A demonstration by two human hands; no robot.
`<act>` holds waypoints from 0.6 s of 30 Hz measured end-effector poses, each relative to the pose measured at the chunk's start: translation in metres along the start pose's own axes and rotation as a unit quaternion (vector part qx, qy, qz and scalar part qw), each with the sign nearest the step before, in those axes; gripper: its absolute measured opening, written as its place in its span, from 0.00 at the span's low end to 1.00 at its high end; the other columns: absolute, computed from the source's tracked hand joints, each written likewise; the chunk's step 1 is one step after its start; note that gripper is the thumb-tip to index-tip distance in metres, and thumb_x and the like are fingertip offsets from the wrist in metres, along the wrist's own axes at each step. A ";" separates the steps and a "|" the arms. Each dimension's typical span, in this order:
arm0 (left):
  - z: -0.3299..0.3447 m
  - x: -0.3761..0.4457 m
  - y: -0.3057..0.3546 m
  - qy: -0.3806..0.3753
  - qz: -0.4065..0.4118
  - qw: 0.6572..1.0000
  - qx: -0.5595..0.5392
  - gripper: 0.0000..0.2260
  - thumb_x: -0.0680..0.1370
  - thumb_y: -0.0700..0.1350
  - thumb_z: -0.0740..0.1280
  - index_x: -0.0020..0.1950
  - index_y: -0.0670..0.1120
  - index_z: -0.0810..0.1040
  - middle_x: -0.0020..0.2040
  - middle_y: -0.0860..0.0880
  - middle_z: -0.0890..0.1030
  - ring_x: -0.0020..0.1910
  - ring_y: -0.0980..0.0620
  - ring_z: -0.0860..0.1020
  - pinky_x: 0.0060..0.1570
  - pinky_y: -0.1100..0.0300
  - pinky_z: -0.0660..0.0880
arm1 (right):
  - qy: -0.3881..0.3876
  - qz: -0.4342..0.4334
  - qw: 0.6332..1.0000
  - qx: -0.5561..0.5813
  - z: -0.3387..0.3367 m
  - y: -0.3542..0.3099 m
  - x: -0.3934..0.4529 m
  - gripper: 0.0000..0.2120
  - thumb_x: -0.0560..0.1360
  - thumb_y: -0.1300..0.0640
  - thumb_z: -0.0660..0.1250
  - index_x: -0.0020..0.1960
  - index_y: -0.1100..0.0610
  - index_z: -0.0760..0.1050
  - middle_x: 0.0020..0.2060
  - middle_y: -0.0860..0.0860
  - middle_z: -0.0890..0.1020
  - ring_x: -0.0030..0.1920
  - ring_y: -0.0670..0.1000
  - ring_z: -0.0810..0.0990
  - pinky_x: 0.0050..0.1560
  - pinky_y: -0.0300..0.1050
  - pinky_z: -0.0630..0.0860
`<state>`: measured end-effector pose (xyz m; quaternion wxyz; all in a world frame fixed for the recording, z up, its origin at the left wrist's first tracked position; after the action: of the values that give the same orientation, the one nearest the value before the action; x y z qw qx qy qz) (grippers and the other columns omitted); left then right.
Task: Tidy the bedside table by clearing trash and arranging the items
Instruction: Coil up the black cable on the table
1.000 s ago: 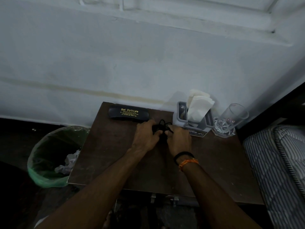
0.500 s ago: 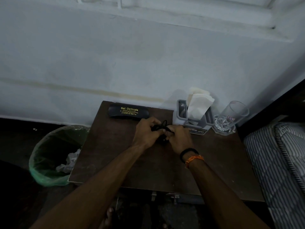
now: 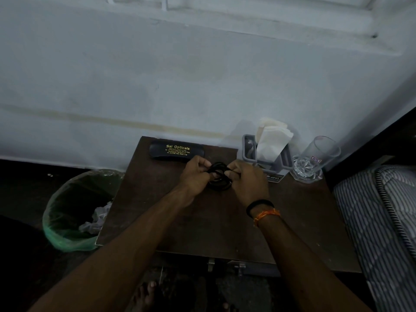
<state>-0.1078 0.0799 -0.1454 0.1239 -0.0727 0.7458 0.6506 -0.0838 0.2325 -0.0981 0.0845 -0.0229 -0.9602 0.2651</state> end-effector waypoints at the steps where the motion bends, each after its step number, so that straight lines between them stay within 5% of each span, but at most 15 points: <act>1: 0.000 0.000 0.000 -0.007 -0.008 1.000 -0.007 0.12 0.73 0.33 0.71 0.52 0.44 0.74 0.50 0.45 0.80 0.51 0.49 0.80 0.42 0.61 0.76 | 0.012 -0.003 1.000 -0.016 -0.001 -0.001 0.000 0.02 0.76 0.54 0.68 0.47 0.51 0.78 0.41 0.48 0.83 0.42 0.48 0.80 0.41 0.43 0.76; 10: 0.003 -0.002 0.006 -0.133 0.013 0.990 -0.047 0.15 0.76 0.28 0.65 0.58 0.43 0.80 0.54 0.44 0.84 0.56 0.48 0.82 0.57 0.52 0.79 | 0.024 -0.008 0.999 0.031 -0.002 0.001 0.003 0.07 0.75 0.57 0.70 0.53 0.53 0.80 0.46 0.49 0.85 0.47 0.48 0.82 0.44 0.37 0.72; 18: -0.004 -0.001 0.004 -0.109 0.015 0.993 -0.041 0.13 0.79 0.30 0.62 0.59 0.40 0.81 0.49 0.41 0.84 0.45 0.51 0.81 0.51 0.57 0.79 | -0.032 -0.044 0.998 0.034 0.003 -0.012 0.002 0.14 0.79 0.56 0.65 0.63 0.57 0.80 0.56 0.53 0.84 0.56 0.50 0.82 0.60 0.44 0.77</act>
<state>-0.1081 0.0764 -0.1408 0.1922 0.0048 0.7012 0.6865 -0.0859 0.2213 -0.0943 0.0664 0.0302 -0.9528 0.2946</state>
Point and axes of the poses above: each hand's wrist, its own x-axis towards the middle knuckle, its own z-axis out of the palm, y = z × x, the point moved 7 cm from there along x, towards the middle knuckle
